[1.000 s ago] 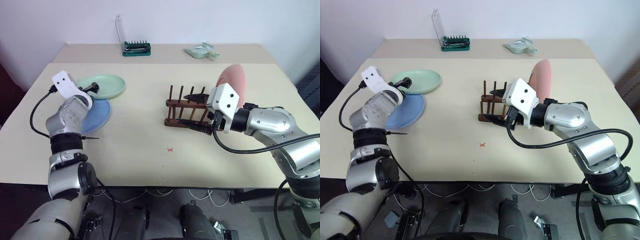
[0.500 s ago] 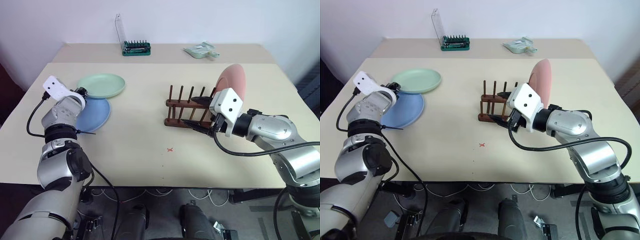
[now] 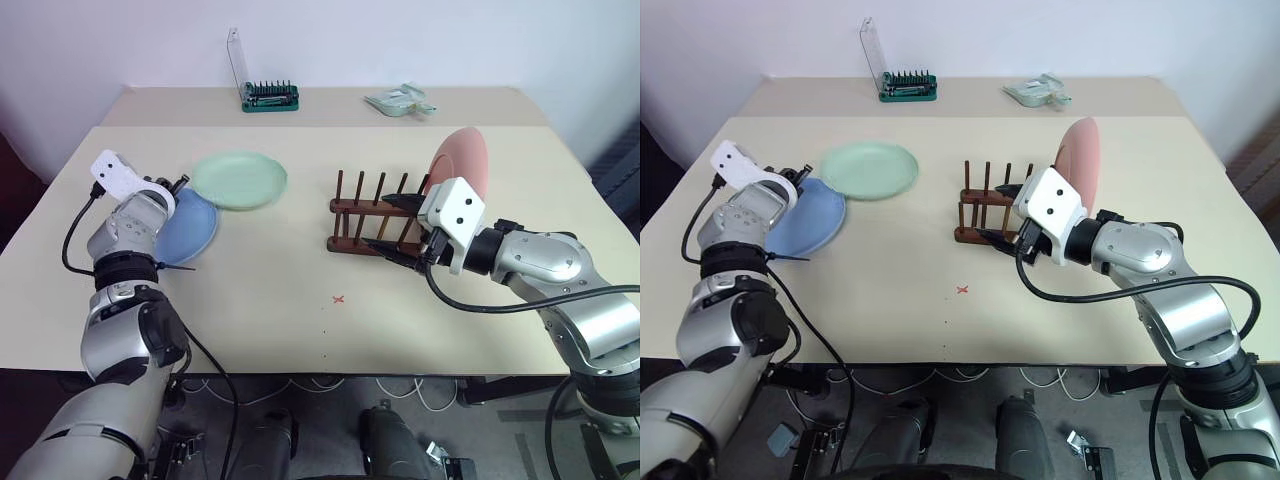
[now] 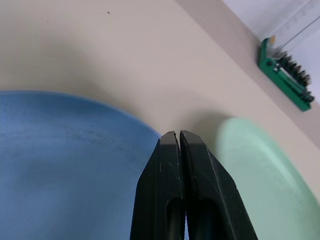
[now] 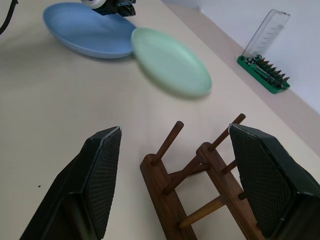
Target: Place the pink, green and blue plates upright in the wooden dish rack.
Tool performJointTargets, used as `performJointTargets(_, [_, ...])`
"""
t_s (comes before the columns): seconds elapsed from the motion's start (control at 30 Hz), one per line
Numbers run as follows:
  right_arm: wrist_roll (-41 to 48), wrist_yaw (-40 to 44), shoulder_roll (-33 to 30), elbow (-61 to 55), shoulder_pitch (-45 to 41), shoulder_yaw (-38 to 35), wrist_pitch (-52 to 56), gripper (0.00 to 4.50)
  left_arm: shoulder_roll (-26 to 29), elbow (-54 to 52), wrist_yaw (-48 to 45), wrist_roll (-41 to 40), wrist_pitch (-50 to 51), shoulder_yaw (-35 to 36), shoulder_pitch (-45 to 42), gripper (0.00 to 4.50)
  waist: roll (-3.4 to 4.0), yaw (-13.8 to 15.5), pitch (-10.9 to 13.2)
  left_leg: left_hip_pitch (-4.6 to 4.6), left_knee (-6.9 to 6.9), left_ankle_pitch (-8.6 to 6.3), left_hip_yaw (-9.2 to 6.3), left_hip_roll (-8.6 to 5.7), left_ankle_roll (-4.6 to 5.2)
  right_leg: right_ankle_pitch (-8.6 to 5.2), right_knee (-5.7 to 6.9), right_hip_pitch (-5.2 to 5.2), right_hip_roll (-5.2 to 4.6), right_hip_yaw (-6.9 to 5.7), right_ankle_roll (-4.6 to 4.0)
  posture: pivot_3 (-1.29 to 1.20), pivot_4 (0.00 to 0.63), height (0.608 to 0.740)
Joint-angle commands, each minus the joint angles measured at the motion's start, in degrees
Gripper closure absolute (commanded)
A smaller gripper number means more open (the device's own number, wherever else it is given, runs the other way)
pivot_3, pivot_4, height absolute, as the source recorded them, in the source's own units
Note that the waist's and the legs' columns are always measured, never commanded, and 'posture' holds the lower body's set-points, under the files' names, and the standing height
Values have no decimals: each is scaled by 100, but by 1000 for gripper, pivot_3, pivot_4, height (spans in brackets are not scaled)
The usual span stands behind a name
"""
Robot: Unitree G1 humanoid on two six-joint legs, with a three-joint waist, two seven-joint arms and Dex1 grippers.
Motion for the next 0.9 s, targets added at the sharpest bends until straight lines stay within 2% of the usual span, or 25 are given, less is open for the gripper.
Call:
performJointTargets(0.03, [-32, 17, 47, -140, -87, -180, -96, 991, -21, -654, -399, -50, 13, -239, 106, 4422, 0, -1, 0, 0, 0, 0, 0, 0, 0, 0, 0, 0, 0, 0, 0, 0, 150, 740])
performJointTargets(0.07, [-42, 20, 54, -127, -92, -176, -100, 991, -44, -819, -546, -20, 70, -372, 148, 4422, 0, -1, 0, 0, 0, 0, 0, 0, 0, 0, 0, 0, 0, 0, 0, 0, 150, 740])
performJointTargets(0.17, [-65, 20, 80, -117, -82, -159, -111, 991, -134, -1465, -640, 39, 384, -710, 305, 3609, 0, 10, 0, -1, 1, 1, 1, 0, -2, 1, 0, 0, 0, 0, -1, 0, 150, 740])
performJointTargets(0.2, [-71, 26, 84, -108, -83, -158, -117, 991, -144, -1571, -613, 59, 455, -763, 332, 3164, 0, 12, 0, 0, 2, 1, 0, 0, -2, 1, 0, 2, 0, 0, -1, 0, 150, 740])
performJointTargets(0.27, [-90, 26, 101, -84, -87, -150, -128, 991, -61, -2072, -773, 720, 568, -1711, 414, 2242, -1, 6, 0, 0, 2, 1, 0, 0, -2, 1, 0, 2, 0, 0, -1, 0, 150, 740])
performJointTargets(0.33, [-105, 23, 117, -69, -90, -146, -134, 991, 18, -2233, -753, 1233, 645, -2298, 417, 1286, 0, 16, 0, 0, 1, 1, 1, 0, -1, 1, 0, 2, 0, 0, -1, 0, 150, 740])
performJointTargets(0.4, [-128, 23, 138, -53, -101, -134, -134, 991, -20, -2041, -584, 1231, 696, -2180, 322, 278, 0, 13, -1, 0, 3, 1, 2, -1, -1, 1, 0, 4, 0, 1, -1, 0, 150, 740])
performJointTargets(0.43, [-138, 24, 149, -50, -94, -139, -135, 991, 0, -1690, -405, 1211, 596, -1991, 195, 72, 0, -7, -1, 0, 3, 0, 2, -1, 0, 1, 0, 4, 0, 1, -1, 0, 150, 740])
performJointTargets(0.53, [-165, 19, 177, -40, -62, -154, -131, 991, 178, -682, -171, 1311, 264, -1774, -210, 72, 0, -42, 0, 2, -1, -1, 4, 4, 2, 3, 5, -6, 3, 1, -5, 0, 150, 740])
performJointTargets(0.73, [-239, -12, 225, -29, 1, -162, -142, 991, 452, 1106, -523, 1630, -47, -1984, -1116, 72, -8, 25, 2, 0, 1, -1, 4, 2, 2, 3, 5, -4, 4, 0, -4, 0, 150, 740])
performJointTargets(0.9, [-291, -33, 263, -40, 38, -178, -138, 991, 450, 1999, -790, 1661, -221, -1902, -1534, 72, -15, 0, 5, -2, 2, 0, 3, -2, 1, 7, -3, 0, 1, -1, 4, 0, 150, 740])
